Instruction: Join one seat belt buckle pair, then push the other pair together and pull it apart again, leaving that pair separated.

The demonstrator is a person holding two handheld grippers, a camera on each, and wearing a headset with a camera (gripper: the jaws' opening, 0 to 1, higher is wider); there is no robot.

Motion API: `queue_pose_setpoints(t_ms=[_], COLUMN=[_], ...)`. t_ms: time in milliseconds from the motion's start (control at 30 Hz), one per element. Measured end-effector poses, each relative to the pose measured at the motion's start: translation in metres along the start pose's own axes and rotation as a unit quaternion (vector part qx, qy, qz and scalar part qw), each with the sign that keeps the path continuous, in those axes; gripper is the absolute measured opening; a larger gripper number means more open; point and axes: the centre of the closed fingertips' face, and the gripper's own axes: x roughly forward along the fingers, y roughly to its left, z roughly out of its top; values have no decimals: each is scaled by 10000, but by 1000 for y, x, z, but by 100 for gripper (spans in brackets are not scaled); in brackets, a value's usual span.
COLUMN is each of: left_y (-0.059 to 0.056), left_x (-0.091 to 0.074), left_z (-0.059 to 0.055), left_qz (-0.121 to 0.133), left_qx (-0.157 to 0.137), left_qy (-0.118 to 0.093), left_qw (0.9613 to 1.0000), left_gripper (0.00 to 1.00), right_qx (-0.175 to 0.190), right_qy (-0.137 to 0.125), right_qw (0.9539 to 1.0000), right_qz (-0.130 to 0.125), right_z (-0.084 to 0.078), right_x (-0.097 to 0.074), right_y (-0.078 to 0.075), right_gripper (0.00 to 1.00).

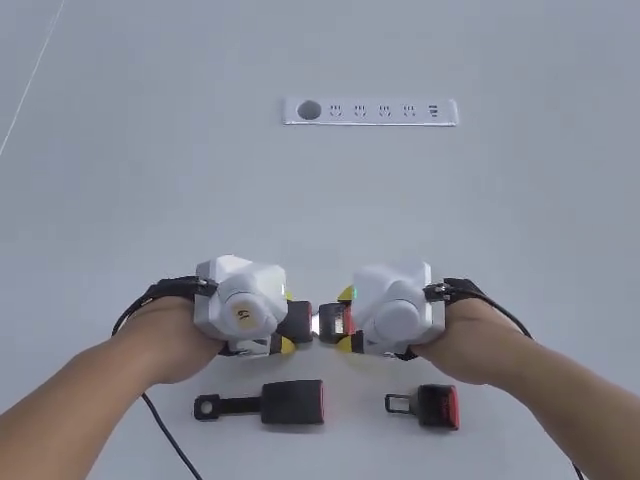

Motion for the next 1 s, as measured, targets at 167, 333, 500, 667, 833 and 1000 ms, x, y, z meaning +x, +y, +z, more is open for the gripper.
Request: queue_pose_setpoints(t_ms=[167, 333, 500, 667, 833, 1000], left_y=[0, 1, 1, 0, 0, 1], left_x=[0, 0, 0, -1, -1, -2], left_z=[-1, -1, -2, -2, -2, -2], left_qz=[11, 20, 8, 35, 75, 117], left_qx=[1, -17, -15, 15, -28, -125], left_qy=[11, 5, 4, -10, 35, 9], left_qw=[10000, 10000, 10000, 10000, 10000, 9999], left_gripper=[34, 34, 34, 34, 35, 36], right_qx=[-43, -10, 5, 53, 38, 41], right_qy=[16, 6, -2, -17, -12, -19], right_qw=[10000, 10000, 10000, 10000, 10000, 10000], right_qz=[-16, 2, -14, 9, 9, 17], right_z=[0, 0, 1, 0, 1, 1], right_x=[1, 1, 1, 1, 1, 1], right_y=[-1, -1, -1, -1, 0, 0], right_gripper=[29, 29, 29, 29, 30, 31])
